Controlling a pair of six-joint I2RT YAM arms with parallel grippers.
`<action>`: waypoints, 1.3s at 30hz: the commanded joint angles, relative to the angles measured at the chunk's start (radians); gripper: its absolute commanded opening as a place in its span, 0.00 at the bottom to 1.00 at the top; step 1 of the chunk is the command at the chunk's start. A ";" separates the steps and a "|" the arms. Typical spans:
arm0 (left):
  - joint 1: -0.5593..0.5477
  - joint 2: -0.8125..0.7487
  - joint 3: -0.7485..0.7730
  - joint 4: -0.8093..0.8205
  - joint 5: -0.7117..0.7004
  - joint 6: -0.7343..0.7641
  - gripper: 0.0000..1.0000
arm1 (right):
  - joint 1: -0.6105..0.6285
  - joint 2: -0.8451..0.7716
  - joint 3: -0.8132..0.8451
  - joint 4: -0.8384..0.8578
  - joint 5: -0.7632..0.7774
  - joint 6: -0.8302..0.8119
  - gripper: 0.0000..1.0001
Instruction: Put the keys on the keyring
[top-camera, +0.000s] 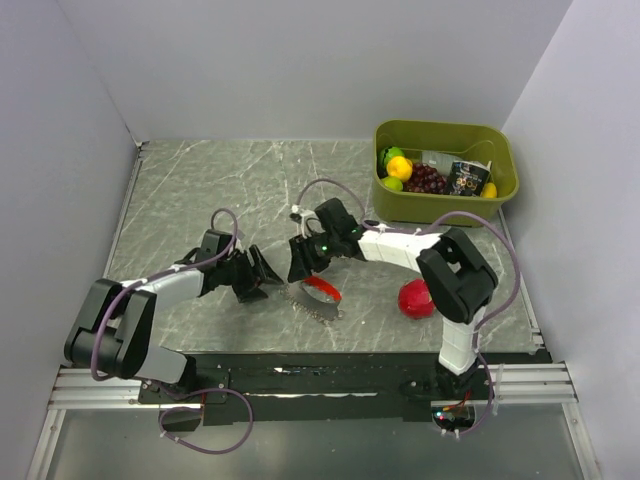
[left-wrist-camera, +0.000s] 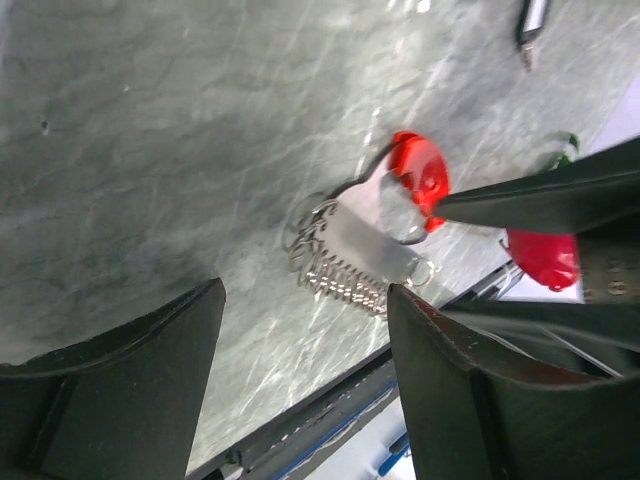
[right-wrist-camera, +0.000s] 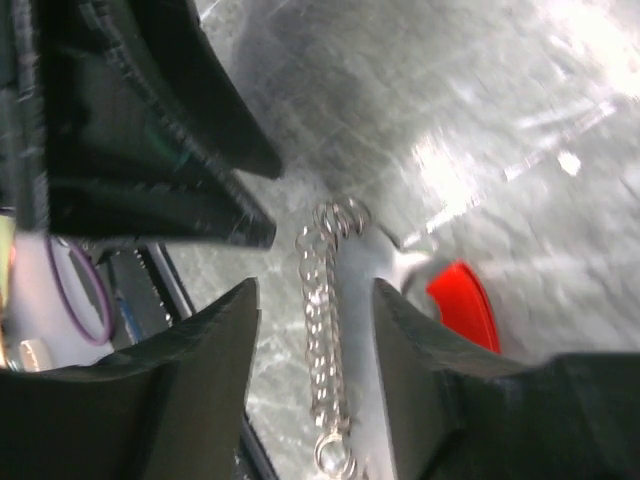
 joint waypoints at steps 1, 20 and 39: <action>0.018 -0.059 -0.008 0.044 0.008 -0.018 0.72 | 0.023 0.056 0.101 0.016 0.018 -0.040 0.50; 0.080 -0.131 -0.061 0.053 0.033 -0.024 0.73 | 0.056 0.157 0.084 0.066 0.044 -0.044 0.43; 0.084 -0.137 -0.058 0.063 0.044 -0.029 0.74 | 0.076 0.208 0.101 0.043 0.053 -0.079 0.33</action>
